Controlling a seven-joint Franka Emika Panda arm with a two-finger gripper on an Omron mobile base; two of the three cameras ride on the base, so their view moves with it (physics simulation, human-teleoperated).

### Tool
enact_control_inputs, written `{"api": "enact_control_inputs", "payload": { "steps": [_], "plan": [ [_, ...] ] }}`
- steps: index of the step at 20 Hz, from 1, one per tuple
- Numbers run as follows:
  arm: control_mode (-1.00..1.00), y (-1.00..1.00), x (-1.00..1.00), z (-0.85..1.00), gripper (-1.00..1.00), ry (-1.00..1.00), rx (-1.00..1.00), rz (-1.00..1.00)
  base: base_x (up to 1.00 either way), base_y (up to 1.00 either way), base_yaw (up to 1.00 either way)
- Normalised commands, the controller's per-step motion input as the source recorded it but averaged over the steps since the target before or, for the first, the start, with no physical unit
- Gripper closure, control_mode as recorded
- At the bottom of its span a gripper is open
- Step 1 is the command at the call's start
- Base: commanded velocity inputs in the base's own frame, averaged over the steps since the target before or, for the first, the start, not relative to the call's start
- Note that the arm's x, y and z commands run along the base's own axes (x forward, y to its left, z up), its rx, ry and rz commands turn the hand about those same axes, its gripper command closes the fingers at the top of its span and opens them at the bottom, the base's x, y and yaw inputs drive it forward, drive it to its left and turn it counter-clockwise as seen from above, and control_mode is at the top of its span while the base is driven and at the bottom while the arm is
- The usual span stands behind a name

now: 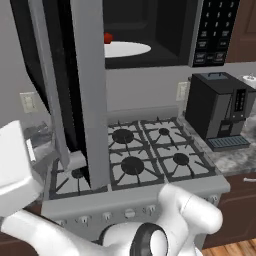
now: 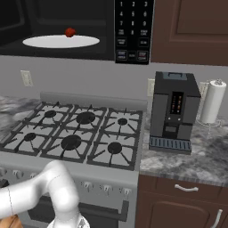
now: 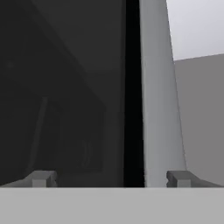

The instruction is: Close the microwave door.

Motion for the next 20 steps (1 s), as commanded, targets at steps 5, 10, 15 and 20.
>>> {"api": "enact_control_inputs", "payload": {
  "steps": [5, 10, 15, 20],
  "plan": [
    [-1.00, -0.70, 0.00, 0.23, -1.00, 0.17, 0.28, 0.12, 0.00, 0.00, 0.00],
    [-1.00, -0.89, -0.01, 0.22, -1.00, 0.16, 0.29, 0.07, 0.00, 0.00, 0.00],
    [-1.00, -0.89, 0.00, 0.25, -1.00, 0.14, 0.29, 0.06, 0.00, 0.00, 0.00],
    [-1.00, -0.78, 0.02, 0.26, -1.00, 0.17, 0.26, 0.06, 0.00, 0.00, 0.00]
  ]
}}
